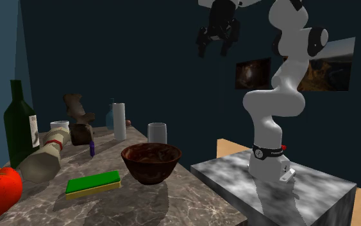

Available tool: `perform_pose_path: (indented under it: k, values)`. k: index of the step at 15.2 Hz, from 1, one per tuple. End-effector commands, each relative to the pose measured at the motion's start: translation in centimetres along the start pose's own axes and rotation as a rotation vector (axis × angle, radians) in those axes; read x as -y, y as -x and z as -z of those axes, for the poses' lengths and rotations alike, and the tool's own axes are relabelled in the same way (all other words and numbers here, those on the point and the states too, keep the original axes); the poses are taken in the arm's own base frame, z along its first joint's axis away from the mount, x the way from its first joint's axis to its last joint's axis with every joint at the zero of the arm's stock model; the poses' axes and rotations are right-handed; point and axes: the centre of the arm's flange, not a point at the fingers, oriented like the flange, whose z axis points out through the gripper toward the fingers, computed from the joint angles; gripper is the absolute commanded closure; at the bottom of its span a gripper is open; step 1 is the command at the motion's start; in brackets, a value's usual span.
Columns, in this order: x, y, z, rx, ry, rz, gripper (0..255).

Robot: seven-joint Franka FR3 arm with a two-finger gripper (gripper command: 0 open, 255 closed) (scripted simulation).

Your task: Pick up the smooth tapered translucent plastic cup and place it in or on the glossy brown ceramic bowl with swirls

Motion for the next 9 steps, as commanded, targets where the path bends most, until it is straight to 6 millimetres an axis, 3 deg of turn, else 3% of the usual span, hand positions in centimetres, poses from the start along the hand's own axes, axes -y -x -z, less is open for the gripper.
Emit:
perform_pose_path:
  k: [1,9]
  values:
    - [0.0,0.0,0.0,0.000,0.000,0.000,0]
    - [-6.4,-2.5,-8.6,0.076,-0.024,-0.082,0]
